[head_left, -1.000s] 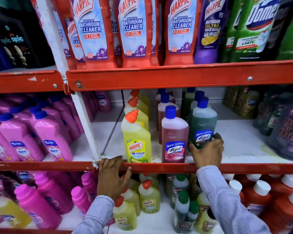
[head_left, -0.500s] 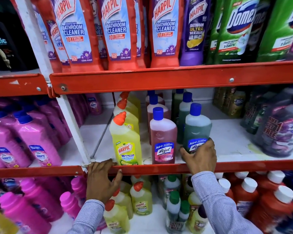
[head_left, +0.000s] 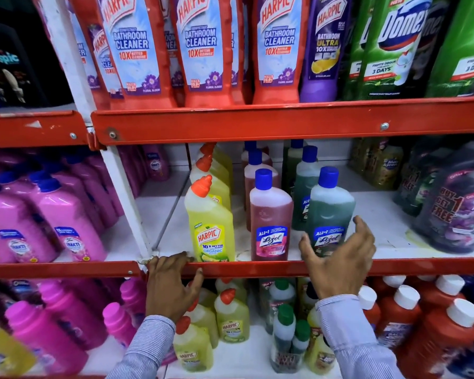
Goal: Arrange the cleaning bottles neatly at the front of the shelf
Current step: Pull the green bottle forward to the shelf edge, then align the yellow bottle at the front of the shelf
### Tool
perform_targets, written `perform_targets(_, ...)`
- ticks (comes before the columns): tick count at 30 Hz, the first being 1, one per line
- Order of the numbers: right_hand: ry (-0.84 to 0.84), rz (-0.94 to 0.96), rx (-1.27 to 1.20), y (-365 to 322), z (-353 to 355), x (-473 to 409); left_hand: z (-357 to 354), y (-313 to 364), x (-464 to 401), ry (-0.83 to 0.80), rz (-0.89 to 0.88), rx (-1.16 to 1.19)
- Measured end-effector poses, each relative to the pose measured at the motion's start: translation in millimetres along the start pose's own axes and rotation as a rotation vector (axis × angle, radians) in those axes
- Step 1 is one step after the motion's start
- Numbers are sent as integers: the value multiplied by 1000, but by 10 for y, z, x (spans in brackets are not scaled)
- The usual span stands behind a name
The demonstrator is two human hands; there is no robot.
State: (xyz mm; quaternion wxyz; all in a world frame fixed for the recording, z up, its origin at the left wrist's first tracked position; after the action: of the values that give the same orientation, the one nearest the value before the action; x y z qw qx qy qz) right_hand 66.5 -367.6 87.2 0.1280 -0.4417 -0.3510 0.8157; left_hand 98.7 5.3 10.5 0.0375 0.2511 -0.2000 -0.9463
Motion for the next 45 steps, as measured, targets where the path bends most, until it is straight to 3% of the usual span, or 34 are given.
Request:
perform_targets(3,223,175,-139,-263,308,179,-26,98,-4,-5,-27,15)
perform_targets(5,227,286,-257,-470,280,329,-29,96,-5,-9,-38,15)
perform_targets(8,-72,375,-384,-789,-175,535,-8,74,14,-4,-48,28)
perform_targets(12,-490,244,-309,-859,-935,784,74,84,23,3,-63,78)
perform_targets(16,-692,222,-209,-922,-1289,879,142,55,-47,-6,-45,155)
perform_targets(19,-760,243,-211,-923,-1440,895,153,65,-145,-59,-19,338)
perform_targets(24,-796,238,-227,-897,-1495,853,21,217,-301,-215,3,517)
perform_targets(41,-855,238,-277,-993,-1499,909,-36,59,-349,-159,40,591)
perform_targets(45,-765,194,-305,-883,-1350,906,15,62,-281,-142,40,662)
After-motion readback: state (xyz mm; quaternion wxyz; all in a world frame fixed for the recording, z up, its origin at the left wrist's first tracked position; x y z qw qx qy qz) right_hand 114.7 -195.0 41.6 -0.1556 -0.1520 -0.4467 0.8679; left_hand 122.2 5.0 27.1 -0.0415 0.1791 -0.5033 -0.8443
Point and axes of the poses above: each hand's wrist, its own x-axis away from the middle knuckle, its own z-axis out of the back of the hand, y = z × x, the point moved 10 cm from there along -x, towards the middle knuckle, and after that the axes turned 4 degrees about z, right-handed, at the moved point
